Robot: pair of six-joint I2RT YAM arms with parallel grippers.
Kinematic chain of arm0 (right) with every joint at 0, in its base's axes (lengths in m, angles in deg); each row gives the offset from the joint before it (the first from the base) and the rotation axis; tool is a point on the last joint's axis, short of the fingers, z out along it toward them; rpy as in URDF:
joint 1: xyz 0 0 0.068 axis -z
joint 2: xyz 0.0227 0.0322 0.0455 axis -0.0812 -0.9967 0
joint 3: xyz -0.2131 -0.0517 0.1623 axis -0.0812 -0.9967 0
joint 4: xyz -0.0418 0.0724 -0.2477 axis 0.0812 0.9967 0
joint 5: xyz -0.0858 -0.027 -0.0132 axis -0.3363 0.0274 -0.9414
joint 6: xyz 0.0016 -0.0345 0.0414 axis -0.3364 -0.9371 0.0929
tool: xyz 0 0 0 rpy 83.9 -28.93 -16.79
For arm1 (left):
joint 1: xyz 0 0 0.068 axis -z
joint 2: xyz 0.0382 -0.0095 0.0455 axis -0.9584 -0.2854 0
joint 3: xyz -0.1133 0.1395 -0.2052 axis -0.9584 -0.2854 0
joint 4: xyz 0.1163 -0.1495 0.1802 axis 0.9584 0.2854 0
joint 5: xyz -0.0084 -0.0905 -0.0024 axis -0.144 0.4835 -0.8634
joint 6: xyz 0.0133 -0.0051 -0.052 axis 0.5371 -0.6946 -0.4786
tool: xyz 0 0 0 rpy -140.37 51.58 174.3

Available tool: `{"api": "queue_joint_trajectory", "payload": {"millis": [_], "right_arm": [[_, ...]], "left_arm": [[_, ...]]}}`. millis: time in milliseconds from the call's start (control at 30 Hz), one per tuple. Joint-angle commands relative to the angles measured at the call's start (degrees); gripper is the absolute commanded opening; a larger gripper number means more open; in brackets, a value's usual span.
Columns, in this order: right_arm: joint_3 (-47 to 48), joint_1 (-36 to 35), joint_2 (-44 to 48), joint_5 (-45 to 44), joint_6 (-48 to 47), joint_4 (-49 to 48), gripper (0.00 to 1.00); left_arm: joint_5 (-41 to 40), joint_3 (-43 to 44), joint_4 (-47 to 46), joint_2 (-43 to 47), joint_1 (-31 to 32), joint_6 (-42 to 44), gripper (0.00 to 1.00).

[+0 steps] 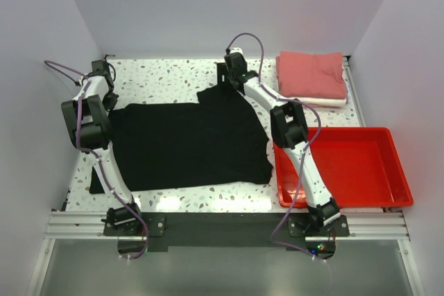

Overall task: Fold and stack the t-shirts
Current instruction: Fold the tshirt

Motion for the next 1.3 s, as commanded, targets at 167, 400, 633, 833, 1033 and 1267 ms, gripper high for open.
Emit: {"api": "queue_joint_trajectory", "payload": {"millis": [167, 400, 633, 833, 1033, 1267], "right_arm": [[5.3, 0.1, -2.5, -3.4, -0.6, 1.0, 0.59], [1.2, -0.1, -0.9, -6.3, -1.2, 4.1, 0.00], [2.0, 0.0, 0.7, -6.0, -4.5, 0.4, 0.00], [6.5, 0.0, 1.8, -4.0, -9.0, -2.5, 0.00], [3.1, 0.2, 7.2, -1.7, -10.1, -5.5, 0.00], [-14.1, 0.1, 19.0, 4.1, -11.0, -15.3, 0.00]], "left_arm": [[0.9, 0.3, 1.4, 0.1, -0.1, 2.5, 0.00], [0.7, 0.9, 0.7, -0.5, -0.1, 3.8, 0.00], [3.2, 5.4, 0.6, -2.7, 0.0, 4.6, 0.00], [4.2, 11.9, 1.8, -4.9, 0.0, 5.7, 0.00], [4.2, 15.8, 3.3, -4.9, 0.0, 6.4, 0.00], [4.1, 8.2, 3.2, 0.3, 0.0, 4.3, 0.00]]}}
